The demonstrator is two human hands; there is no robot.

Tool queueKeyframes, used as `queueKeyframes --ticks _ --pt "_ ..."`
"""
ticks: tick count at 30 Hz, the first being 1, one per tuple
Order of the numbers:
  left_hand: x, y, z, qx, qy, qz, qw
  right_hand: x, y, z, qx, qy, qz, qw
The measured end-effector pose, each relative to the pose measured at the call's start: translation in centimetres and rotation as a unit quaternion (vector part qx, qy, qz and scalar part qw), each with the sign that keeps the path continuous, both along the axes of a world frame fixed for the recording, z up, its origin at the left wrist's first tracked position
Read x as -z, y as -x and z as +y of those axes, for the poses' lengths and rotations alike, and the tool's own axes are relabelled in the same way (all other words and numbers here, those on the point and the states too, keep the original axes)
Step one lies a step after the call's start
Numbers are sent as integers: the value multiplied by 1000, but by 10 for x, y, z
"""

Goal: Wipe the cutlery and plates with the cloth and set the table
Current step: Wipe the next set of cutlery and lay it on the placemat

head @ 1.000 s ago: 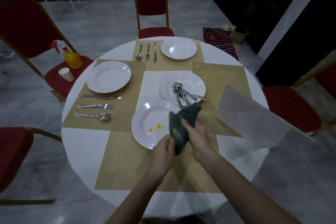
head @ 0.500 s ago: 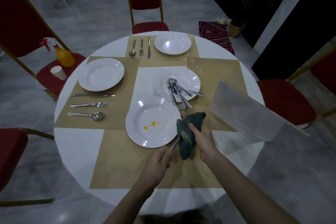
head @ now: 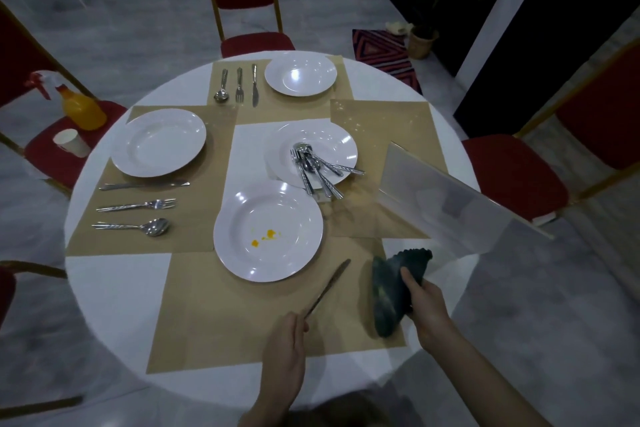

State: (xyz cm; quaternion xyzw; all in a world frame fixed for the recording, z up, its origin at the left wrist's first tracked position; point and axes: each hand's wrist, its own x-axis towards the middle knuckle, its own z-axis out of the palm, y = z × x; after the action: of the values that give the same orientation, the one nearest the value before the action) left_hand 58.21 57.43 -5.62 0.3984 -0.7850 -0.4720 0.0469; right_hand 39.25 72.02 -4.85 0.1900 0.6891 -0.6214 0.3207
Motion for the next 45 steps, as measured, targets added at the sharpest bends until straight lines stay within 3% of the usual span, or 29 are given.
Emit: queueKeyframes --ticks 9,15,30,41,45 --pt "20 2 1 -23 -38 -37 998 2 -15 -3 -33 0 -8 999" --pt "34 2 -18 145 144 -108 973 5 -18 -6 -53 -3 -13 999" --pt "47 38 -32 274 221 -172 920 -2 -17 -24 -85 -12 -16 996" --pt "57 40 -35 239 147 -145 949 1 -16 -25 -81 -15 -20 996" --pt "55 51 -27 265 155 -159 938 1 -16 -26 -78 -14 -16 997"
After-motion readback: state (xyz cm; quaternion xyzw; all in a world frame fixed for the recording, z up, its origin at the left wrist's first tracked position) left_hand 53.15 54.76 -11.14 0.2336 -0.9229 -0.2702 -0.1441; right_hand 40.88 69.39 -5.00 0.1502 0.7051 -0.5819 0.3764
